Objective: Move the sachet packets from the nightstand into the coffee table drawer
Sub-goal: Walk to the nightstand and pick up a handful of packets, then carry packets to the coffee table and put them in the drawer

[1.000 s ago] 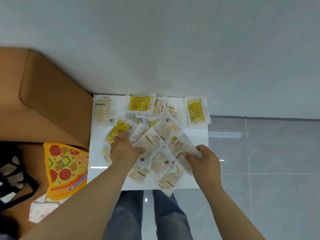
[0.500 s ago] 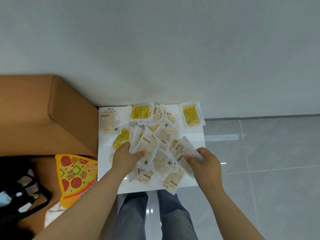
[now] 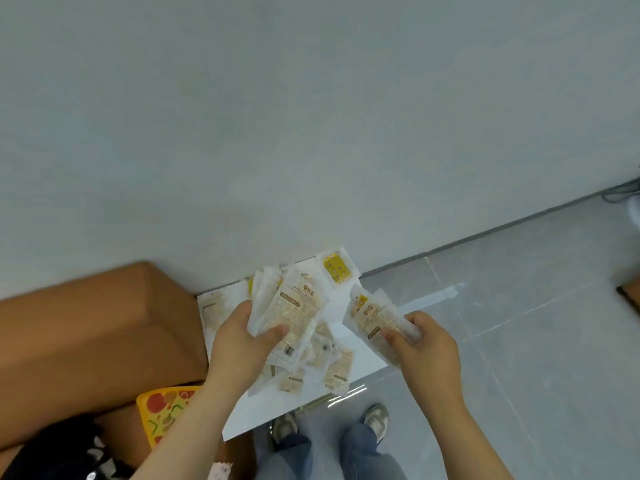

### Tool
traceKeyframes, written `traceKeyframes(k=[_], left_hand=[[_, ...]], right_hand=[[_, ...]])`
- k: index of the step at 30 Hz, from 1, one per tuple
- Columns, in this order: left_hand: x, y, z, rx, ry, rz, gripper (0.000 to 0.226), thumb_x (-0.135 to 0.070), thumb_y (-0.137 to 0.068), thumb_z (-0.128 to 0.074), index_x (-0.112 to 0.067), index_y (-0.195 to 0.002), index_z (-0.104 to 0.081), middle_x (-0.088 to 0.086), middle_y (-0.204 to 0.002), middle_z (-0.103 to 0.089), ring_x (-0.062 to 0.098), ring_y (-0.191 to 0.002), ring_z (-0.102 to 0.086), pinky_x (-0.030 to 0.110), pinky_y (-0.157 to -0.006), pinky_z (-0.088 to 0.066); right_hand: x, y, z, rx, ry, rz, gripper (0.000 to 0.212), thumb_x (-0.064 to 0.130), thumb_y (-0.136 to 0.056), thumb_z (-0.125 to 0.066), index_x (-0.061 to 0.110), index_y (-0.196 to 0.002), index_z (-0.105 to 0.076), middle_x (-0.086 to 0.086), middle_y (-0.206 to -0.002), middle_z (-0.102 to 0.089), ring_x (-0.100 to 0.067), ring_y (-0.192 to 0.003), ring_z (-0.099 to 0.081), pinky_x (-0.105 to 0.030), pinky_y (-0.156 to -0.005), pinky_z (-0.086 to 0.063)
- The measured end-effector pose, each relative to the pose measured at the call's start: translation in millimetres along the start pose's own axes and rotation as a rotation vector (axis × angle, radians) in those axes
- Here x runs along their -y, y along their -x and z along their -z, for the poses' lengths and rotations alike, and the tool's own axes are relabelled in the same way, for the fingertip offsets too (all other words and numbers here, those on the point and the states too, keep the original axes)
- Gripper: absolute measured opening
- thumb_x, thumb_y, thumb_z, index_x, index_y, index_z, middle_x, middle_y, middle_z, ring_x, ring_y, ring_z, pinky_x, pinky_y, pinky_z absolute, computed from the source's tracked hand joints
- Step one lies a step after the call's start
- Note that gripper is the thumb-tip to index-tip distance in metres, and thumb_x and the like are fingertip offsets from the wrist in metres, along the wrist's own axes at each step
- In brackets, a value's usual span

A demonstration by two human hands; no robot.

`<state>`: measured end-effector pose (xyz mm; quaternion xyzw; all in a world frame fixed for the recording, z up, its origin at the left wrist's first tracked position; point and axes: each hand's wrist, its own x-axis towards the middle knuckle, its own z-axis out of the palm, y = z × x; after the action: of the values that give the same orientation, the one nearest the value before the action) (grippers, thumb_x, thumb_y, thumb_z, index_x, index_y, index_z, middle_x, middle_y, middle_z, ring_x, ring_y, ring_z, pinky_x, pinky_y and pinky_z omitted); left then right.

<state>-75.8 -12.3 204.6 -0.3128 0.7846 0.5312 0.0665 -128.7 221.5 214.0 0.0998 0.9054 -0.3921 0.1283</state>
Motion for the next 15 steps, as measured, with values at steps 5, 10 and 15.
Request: traceKeyframes(k=[5,10,15], left_hand=[[-78.2,28.8,-19.3,0.085,-0.013,-0.187,0.027,-0.019,-0.082,-0.072,-0.036,-0.09,-0.053,-0.019,-0.084,-0.06,-0.008,-0.072,-0.056,0.006,-0.051,-0.044],[-146.3,63.3,-71.0,0.165,-0.049,-0.33,0.024,-0.02,-0.081,-0.072,-0.028,-0.098,-0.058,-0.015,-0.087,-0.063,-0.005,-0.074,-0.058,0.003,-0.051,-0.041],[-203.1,122.0,-152.9,0.285,-0.047,-0.445,0.026,-0.02,-0.08,-0.074,-0.028,-0.101,-0.06,-0.013,-0.091,-0.066,-0.001,-0.08,-0.061,0.013,-0.058,-0.041]], right_hand=[[-0.5,25.9,71.4,-0.173,-0.107,-0.034,0.015,0.022,-0.085,-0.068,0.018,-0.076,-0.057,0.005,-0.073,-0.066,-0.014,-0.064,-0.063,-0.031,-0.052,-0.05],[-22.9,44.2,153.3,-0.357,-0.222,-0.06,0.019,0.022,-0.085,-0.069,0.013,-0.075,-0.055,0.004,-0.072,-0.065,-0.013,-0.061,-0.06,-0.023,-0.046,-0.042],[-74.1,79.5,252.8,-0.524,-0.263,-0.11,0.02,0.023,-0.082,-0.071,0.016,-0.073,-0.055,0.004,-0.069,-0.064,-0.015,-0.06,-0.06,-0.025,-0.047,-0.039]])
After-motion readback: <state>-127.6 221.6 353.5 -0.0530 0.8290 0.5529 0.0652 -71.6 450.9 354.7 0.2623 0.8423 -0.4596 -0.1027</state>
